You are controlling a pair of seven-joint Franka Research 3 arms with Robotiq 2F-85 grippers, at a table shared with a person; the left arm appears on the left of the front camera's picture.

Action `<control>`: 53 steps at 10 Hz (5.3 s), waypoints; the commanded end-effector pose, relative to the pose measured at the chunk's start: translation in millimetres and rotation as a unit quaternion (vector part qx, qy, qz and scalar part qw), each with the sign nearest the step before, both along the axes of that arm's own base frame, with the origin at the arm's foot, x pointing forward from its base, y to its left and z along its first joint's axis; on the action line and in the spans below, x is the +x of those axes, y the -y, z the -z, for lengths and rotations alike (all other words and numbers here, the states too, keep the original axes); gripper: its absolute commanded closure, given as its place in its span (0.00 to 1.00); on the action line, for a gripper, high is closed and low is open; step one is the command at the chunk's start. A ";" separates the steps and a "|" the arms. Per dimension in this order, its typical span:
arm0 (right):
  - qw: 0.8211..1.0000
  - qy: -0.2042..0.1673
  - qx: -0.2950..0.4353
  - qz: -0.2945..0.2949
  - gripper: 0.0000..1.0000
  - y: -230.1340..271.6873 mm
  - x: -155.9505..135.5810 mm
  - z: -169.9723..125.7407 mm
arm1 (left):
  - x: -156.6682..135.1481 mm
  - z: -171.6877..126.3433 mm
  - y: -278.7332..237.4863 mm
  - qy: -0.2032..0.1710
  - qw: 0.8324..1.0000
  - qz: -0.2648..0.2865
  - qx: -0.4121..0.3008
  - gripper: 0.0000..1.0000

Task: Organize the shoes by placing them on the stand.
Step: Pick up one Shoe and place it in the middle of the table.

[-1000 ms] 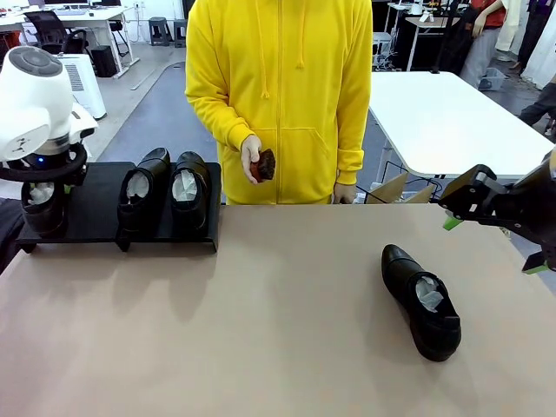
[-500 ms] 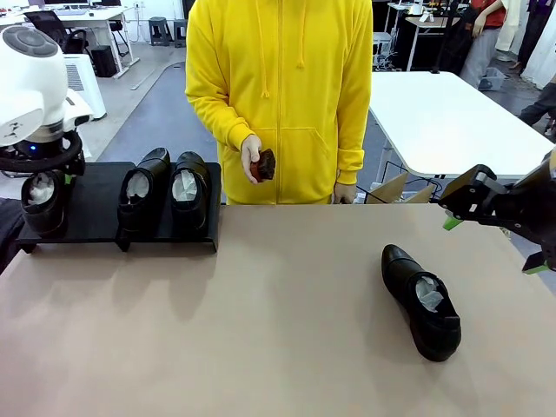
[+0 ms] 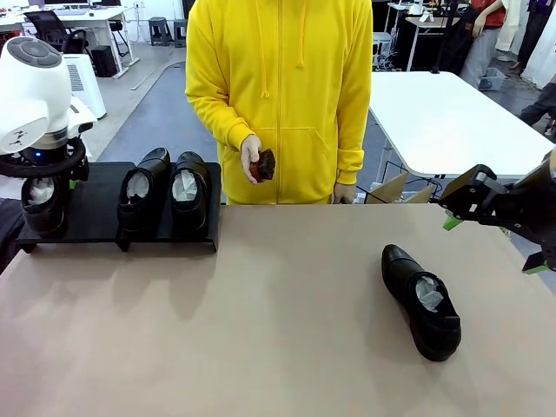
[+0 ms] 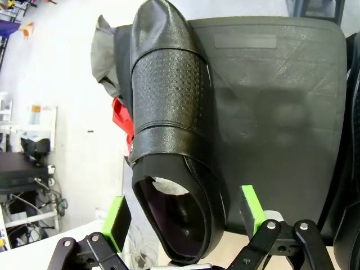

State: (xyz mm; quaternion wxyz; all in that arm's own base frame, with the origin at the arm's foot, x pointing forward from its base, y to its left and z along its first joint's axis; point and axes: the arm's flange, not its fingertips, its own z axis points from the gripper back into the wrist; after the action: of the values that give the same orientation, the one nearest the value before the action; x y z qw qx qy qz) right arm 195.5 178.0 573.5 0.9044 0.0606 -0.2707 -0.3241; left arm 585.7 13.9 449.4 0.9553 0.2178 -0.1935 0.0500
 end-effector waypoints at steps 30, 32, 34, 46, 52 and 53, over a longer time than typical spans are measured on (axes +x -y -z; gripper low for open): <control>0.930 -0.231 -0.030 -0.285 0.00 22.3 155.9 175.8 | -135.1 -92.2 80.7 -0.220 0.958 0.132 -0.127 0.00; 0.927 -0.230 -0.027 -0.295 0.00 29.5 159.1 175.3 | -135.1 -92.2 80.7 -0.220 0.958 0.132 -0.127 0.00; 0.922 -0.226 -0.035 -0.311 0.00 13.4 161.9 190.1 | -135.1 -92.2 80.7 -0.220 0.958 0.132 -0.127 0.00; 0.913 -0.243 -0.059 -0.321 0.23 8.0 195.0 234.1 | -135.1 -92.2 80.7 -0.220 0.958 0.132 -0.127 0.00; 0.910 -0.271 -0.072 -0.304 1.00 10.9 197.1 241.3 | -135.1 -92.2 80.7 -0.220 0.958 0.132 -0.127 0.00; 0.911 -0.274 -0.077 -0.299 1.00 11.8 196.7 241.7 | -135.1 -92.2 80.7 -0.220 0.958 0.132 -0.127 0.00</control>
State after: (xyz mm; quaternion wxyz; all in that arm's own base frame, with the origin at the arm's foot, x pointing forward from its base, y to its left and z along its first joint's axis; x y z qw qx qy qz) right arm 385.4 162.0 331.6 0.9999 -0.0024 -0.0094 -0.0077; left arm 452.7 -69.4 540.7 0.9925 0.0689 0.0058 -0.1003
